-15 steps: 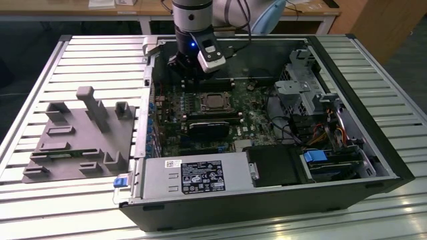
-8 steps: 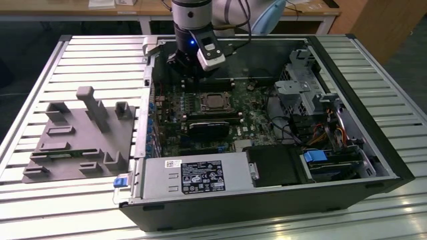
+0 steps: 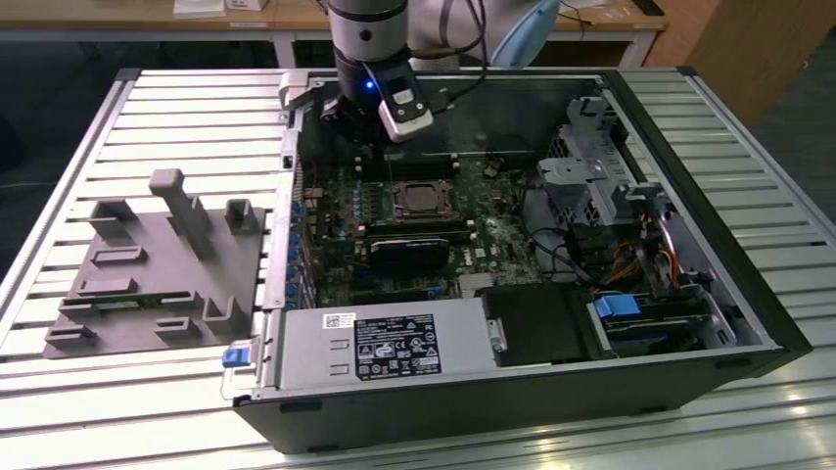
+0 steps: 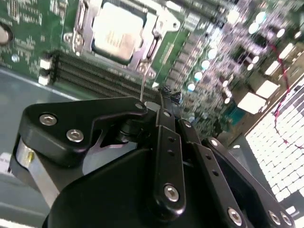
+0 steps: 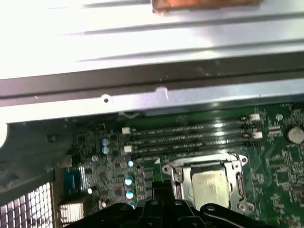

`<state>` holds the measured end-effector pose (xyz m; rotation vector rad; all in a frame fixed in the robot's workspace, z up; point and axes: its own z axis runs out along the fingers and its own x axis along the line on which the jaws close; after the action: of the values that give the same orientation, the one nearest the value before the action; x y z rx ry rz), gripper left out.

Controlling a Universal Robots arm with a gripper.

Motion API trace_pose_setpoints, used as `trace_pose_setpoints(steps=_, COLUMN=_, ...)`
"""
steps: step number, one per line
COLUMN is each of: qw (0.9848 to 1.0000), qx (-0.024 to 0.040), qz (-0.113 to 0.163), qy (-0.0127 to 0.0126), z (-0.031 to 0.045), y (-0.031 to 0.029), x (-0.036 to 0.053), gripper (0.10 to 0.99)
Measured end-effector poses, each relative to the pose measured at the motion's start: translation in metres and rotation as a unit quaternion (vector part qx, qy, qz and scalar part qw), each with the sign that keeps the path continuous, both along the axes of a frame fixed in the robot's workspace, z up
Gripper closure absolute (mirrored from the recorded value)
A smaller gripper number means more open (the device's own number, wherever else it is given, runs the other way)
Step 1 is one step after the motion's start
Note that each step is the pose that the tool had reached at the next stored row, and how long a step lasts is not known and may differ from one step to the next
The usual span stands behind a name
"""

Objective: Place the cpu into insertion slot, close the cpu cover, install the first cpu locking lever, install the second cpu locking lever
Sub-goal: 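Install the first cpu locking lever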

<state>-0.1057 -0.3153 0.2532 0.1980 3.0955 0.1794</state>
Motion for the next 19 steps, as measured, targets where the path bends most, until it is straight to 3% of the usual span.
trace_pose_setpoints(steps=5, qw=0.9991, qx=0.0416, qz=0.001, qy=0.0, z=0.0, y=-0.0004, x=-0.0014, gripper=0.984)
trace_pose_setpoints(steps=6, qw=0.999, qx=0.0456, qz=0.001, qy=0.0, z=0.0, y=-0.0004, x=-0.0015, gripper=0.984)
trace_pose_setpoints(steps=12, qw=0.9989, qx=0.0463, qz=0.001, qy=0.0, z=-0.0001, y=-0.0004, x=0.0004, gripper=0.984)
trace_pose_setpoints(steps=19, qw=0.9989, qx=0.0462, qz=0.001, qy=0.0005, z=0.0, y=-0.0004, x=0.0156, gripper=0.984)
